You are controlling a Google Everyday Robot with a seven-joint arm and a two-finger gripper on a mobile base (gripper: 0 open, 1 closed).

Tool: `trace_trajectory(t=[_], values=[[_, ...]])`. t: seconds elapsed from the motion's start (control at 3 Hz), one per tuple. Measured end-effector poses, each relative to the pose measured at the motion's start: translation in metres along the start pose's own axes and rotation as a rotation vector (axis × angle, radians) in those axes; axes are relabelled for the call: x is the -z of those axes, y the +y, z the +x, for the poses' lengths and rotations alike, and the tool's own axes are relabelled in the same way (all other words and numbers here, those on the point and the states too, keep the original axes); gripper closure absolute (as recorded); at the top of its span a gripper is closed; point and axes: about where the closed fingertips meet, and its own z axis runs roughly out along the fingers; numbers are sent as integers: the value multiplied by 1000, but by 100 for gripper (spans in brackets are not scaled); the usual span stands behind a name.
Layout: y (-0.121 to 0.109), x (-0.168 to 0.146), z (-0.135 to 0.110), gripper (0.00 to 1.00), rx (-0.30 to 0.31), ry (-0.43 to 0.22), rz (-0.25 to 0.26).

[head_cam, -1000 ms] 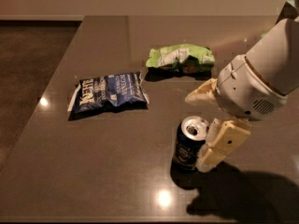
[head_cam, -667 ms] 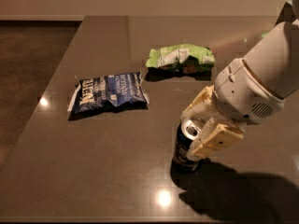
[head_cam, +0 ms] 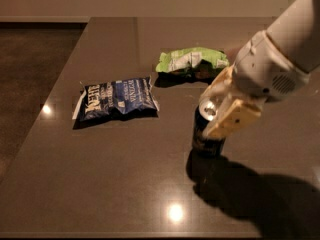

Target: Move pepsi can near blue chip bag

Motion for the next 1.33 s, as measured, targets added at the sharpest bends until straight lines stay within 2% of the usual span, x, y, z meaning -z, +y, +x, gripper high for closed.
trace_trajectory(t=[0.33,0.67,1.0,1.33], values=[[-44,12,-6,100,-20,-9,42],[-89,15,-6,100,-45,-10,74],[-143,17,9,100,-104,-2,119],[-171,17,22,100,-142,7,144]])
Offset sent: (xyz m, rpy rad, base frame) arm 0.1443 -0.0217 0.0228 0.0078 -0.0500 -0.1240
